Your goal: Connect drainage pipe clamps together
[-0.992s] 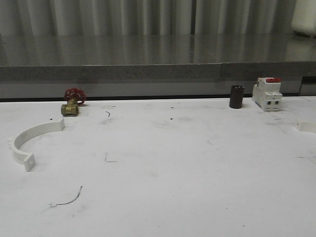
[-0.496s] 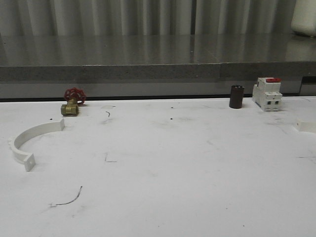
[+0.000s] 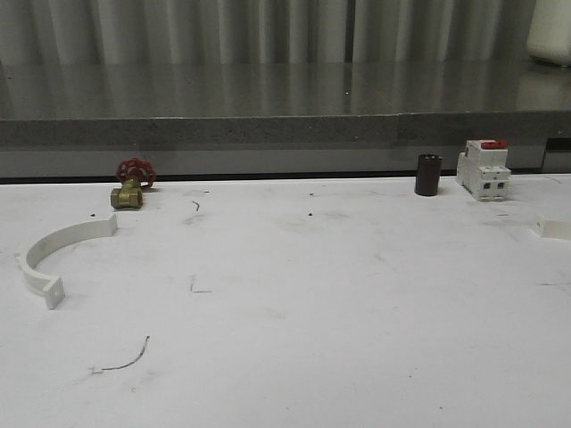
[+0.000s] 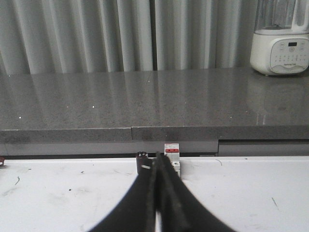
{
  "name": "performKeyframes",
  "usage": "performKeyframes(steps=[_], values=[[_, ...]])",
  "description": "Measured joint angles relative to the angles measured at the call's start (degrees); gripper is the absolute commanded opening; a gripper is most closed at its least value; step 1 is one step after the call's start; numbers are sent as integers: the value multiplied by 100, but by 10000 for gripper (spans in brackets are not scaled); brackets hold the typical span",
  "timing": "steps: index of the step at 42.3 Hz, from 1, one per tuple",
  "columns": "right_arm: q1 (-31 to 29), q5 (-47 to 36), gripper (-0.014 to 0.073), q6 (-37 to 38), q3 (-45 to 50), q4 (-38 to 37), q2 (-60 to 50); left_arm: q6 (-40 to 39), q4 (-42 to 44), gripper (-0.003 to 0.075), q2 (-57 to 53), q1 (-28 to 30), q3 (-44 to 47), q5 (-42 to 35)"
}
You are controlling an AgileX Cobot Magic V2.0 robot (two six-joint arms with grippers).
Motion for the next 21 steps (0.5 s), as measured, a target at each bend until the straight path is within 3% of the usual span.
performKeyframes(steps=[6, 21], values=[[0, 597, -120, 0, -699, 0, 835, 0, 0, -20, 922, 0, -894, 804], [0, 1351, -120, 0, -814, 0, 2111, 0, 0, -20, 2293, 0, -975, 1587]])
